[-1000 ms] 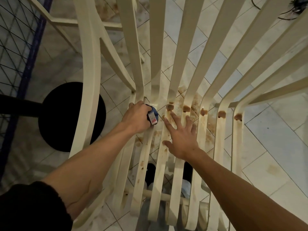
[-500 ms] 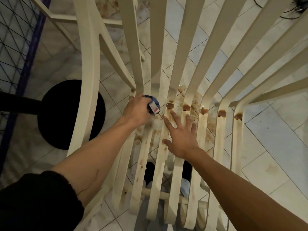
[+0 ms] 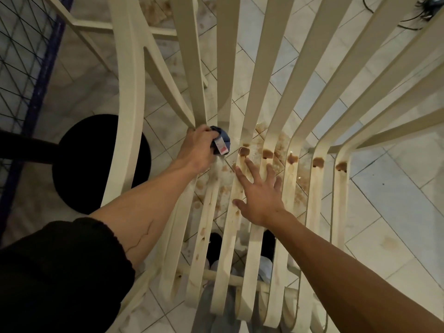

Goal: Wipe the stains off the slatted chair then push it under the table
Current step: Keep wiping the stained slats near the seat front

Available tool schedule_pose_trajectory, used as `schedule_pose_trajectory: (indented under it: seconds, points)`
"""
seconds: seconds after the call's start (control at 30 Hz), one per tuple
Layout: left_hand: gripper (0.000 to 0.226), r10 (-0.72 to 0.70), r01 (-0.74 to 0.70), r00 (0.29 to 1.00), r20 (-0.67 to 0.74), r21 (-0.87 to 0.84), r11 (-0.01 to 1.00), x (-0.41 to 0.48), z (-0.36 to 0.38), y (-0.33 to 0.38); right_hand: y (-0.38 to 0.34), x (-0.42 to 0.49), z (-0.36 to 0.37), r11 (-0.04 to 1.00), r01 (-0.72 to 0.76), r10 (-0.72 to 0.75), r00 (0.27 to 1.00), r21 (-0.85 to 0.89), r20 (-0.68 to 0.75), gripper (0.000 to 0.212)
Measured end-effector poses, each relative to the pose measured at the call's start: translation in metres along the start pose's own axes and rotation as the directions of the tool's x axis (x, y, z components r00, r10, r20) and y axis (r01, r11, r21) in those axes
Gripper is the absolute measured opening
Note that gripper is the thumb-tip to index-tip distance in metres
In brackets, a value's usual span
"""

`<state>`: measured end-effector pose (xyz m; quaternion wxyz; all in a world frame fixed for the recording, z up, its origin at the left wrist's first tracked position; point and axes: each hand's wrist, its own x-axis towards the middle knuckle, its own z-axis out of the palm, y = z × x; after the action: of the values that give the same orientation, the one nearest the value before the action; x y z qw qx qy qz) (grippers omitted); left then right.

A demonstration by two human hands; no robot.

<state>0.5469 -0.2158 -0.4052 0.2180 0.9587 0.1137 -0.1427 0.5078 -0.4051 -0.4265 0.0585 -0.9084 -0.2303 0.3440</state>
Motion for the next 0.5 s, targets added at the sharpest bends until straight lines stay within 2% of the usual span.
schedule_pose_trajectory:
  seconds: [0.2, 0.27, 0.37, 0.5]
  points:
    - [0.01, 0.029, -0.027, 0.987, 0.16, -0.016, 1.0, -0.015, -0.002, -0.017, 0.0, 0.0, 0.001, 1.0, -0.002, 0.002, 1.0, 0.007, 0.003, 0.083]
    - [0.01, 0.017, -0.018, 0.98, 0.2, 0.004, 1.0, -0.019, -0.003, -0.019, -0.001, -0.001, 0.001, 1.0, -0.002, 0.002, 1.0, 0.015, 0.005, 0.083]
    - [0.017, 0.045, -0.048, 0.983, 0.177, 0.015, 0.999, -0.014, -0.001, -0.021, -0.001, -0.001, 0.0, 1.0, -0.004, 0.004, 1.0, 0.018, 0.002, 0.083]
    - [0.034, 0.06, -0.061, 0.997, 0.051, 0.023, 0.998, 0.005, 0.004, -0.023, -0.001, -0.001, 0.0, 1.0, -0.002, 0.002, 1.0, 0.026, -0.004, 0.082]
